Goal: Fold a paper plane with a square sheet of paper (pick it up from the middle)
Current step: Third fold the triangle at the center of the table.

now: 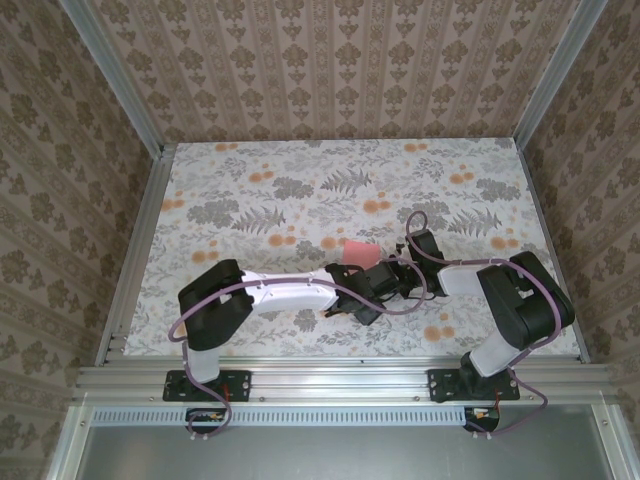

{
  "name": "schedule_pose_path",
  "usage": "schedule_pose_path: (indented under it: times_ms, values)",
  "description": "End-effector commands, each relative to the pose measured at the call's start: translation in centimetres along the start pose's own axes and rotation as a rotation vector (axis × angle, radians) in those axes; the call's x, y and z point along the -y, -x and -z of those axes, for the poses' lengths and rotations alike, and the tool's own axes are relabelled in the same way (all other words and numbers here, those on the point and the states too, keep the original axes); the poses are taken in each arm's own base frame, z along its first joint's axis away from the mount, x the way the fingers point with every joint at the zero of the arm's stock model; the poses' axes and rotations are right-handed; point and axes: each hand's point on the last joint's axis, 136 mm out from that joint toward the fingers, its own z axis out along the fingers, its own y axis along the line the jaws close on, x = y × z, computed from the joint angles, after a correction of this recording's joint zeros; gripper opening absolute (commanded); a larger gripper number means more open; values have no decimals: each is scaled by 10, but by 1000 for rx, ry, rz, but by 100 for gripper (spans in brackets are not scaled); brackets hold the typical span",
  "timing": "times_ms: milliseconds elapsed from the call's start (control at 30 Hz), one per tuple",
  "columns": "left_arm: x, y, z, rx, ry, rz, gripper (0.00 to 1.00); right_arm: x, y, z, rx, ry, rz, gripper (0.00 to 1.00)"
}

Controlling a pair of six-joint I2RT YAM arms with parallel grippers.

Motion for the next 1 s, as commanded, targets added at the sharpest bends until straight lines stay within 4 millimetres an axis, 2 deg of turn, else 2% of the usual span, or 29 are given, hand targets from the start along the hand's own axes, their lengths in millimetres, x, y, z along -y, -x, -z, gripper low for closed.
schedule_pose_path:
  times_ms: [0, 100, 233, 433, 600, 767, 833, 967]
  values:
    - [-8, 11, 4, 26, 72, -23, 58, -2, 0, -2, -9, -1, 1, 4]
    - [-10, 12, 3, 31, 83, -25, 53, -3, 0, -2, -12, -1, 7, 4]
    - [-11, 14, 4, 38, 90, -27, 40, -4, 0, -1, -13, 0, 10, 4]
    - [-11, 15, 5, 34, 91, -30, 27, -3, -1, -1, -16, -4, 14, 5]
    - [-12, 15, 5, 33, 94, -35, 19, -5, -1, -1, -19, -3, 19, 6]
    - [-13, 15, 4, 29, 76, -26, 3, -8, -1, 0, -22, 3, 31, 8]
    - [-14, 16, 4, 35, 48, -8, 0, -9, 0, 1, -24, -1, 39, 12]
    - [-16, 16, 6, 44, -25, 37, 0, -10, 3, 10, -14, -23, 69, 19]
